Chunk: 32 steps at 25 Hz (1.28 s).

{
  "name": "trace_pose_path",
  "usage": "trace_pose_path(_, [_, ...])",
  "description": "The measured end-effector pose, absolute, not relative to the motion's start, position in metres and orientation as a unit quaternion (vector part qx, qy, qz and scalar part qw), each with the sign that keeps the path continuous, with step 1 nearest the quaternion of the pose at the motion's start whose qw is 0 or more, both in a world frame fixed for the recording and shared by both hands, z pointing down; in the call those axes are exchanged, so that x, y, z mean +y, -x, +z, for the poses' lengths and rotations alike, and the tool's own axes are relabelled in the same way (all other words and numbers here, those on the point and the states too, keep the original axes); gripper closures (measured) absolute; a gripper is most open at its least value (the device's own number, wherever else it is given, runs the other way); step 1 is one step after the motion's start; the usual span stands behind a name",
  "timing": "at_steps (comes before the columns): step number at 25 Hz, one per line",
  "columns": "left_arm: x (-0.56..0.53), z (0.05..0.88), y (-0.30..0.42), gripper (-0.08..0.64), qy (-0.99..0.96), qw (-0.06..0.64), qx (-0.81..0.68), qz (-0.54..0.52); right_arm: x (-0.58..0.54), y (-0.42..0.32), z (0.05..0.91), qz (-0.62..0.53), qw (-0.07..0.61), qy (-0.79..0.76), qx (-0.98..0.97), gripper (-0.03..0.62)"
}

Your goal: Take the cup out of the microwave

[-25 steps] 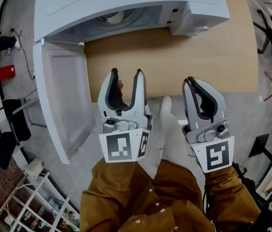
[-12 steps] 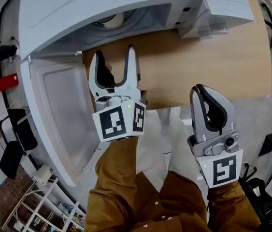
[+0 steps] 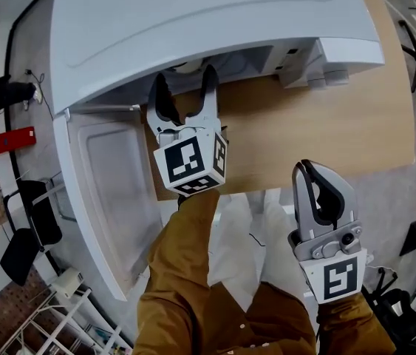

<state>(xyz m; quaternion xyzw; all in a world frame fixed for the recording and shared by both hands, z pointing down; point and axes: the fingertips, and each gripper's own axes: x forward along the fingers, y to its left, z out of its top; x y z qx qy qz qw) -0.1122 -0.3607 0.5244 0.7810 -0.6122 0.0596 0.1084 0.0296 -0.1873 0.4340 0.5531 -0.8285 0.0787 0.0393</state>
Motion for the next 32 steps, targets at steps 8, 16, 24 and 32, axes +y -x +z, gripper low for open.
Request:
trace_pose_path(8, [-0.384, 0.534, 0.117, 0.187, -0.770, 0.087, -0.627, 0.079, -0.184, -0.023, 0.421, 0.075, 0.035, -0.542, -0.836, 0.569])
trace_pose_path(16, [-0.406, 0.534, 0.111, 0.164, -0.776, 0.077, -0.620, 0.084, -0.185, -0.018, 0.415, 0.083, 0.024, -0.537, -0.839, 0.571])
trace_pose_path(24, [-0.420, 0.535, 0.114, 0.178, -0.767, 0.075, -0.630, 0.099, -0.187, -0.026, 0.413, 0.086, 0.024, -0.543, -0.835, 0.571])
trace_pose_path(32, [-0.408, 0.531, 0.117, 0.178, -0.768, 0.076, -0.632, 0.075, -0.185, -0.026, 0.409, 0.083, 0.020, -0.544, -0.835, 0.571])
